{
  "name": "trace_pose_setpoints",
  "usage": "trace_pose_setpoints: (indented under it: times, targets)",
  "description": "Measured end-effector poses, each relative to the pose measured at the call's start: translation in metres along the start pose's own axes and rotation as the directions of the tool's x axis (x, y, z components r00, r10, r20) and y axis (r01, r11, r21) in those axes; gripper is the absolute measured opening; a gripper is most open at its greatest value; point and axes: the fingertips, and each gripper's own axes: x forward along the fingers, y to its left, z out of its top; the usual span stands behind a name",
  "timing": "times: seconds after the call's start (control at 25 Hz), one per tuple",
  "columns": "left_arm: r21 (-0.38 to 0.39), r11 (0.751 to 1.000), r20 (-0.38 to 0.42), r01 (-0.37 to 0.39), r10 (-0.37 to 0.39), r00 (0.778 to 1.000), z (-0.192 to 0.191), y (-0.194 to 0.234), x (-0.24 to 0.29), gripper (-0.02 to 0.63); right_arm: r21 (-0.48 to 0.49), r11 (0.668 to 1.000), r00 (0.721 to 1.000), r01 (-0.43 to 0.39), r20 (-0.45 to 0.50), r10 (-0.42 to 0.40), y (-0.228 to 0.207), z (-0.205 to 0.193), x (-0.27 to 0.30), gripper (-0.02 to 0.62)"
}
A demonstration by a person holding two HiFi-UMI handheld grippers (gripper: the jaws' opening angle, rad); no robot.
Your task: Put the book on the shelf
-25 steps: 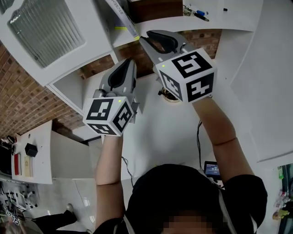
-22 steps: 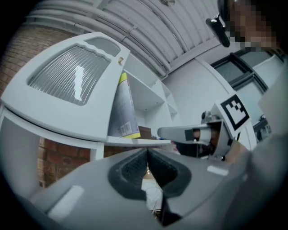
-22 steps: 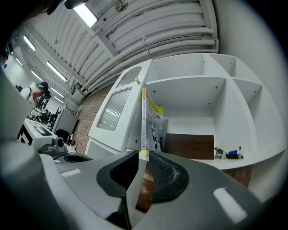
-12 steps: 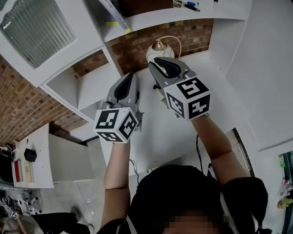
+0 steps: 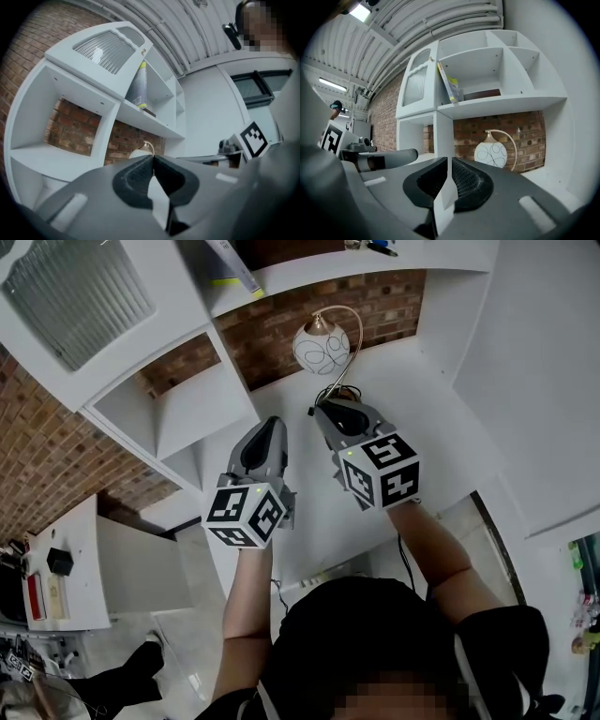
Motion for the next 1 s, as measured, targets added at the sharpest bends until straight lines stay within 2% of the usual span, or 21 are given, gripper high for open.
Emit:
trace_pose_setpoints:
  times: [0.2, 0.36, 0.56, 0.76, 1.0]
  targets:
    - [-0.044, 0.999, -0.022, -0.013, 0.012, 1.0, -0.023, 0.005, -0.016, 0.009, 0.099, 0.995, 0.998, 0.03, -0.056, -0.025, 0.001, -0.037, -0.009, 0.025]
    - [-0.062, 0.998, -0.056, -0.018, 0.015, 0.998, -0.048, 0.002, -0.028, 0.009, 0.118, 0.992, 0.996, 0.035, -0.083, -0.025, 0.009, -0.054, -0.016, 0.023]
    - [-0.072, 0.997, -0.081, -0.022, 0.016, 0.997, -0.069, -0.005, -0.034, 0.009, 0.137, 0.99, 0.998, 0.015, -0.064, -0.006, 0.02, -0.062, -0.02, 0.003]
    - [-0.068, 0.997, -0.103, -0.023, 0.016, 0.994, -0.081, -0.008, -0.041, 0.009, 0.103, 0.995, 0.997, -0.006, -0.073, 0.014, 0.033, -0.079, -0.021, -0.002]
    - [-0.104, 0.994, -0.118, -0.021, 0.009, 0.993, -0.09, -0.012, -0.048, 0.009, 0.063, 0.998, 0.996, -0.023, -0.081, 0.028, 0.045, -0.086, -0.025, -0.003]
